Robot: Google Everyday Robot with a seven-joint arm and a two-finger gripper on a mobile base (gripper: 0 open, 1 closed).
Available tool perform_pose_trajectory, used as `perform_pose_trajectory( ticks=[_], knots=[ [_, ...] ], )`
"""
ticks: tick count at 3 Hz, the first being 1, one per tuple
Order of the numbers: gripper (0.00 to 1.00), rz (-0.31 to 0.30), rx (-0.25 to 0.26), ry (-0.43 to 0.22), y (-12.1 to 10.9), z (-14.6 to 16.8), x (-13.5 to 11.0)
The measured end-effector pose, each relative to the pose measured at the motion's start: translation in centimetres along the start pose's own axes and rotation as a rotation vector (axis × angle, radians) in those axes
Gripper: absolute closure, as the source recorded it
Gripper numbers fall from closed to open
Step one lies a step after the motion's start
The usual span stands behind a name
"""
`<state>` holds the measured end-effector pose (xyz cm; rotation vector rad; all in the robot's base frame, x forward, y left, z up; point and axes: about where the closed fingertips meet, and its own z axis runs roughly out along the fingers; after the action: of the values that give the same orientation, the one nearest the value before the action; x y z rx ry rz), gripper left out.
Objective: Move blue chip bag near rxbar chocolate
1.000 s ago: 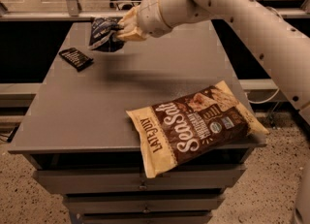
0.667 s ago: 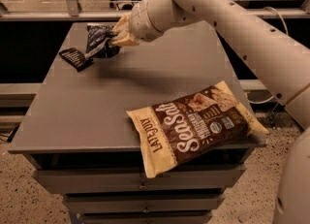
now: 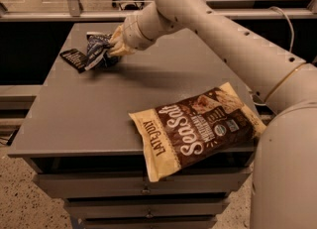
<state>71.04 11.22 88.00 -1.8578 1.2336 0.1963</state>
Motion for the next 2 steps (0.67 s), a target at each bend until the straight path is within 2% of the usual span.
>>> perform_pose_trajectory(
  ticks=[2],
  knots=[
    [0.3,-0.043,-0.028,0.039,0.57,1.58,0.9]
  ],
)
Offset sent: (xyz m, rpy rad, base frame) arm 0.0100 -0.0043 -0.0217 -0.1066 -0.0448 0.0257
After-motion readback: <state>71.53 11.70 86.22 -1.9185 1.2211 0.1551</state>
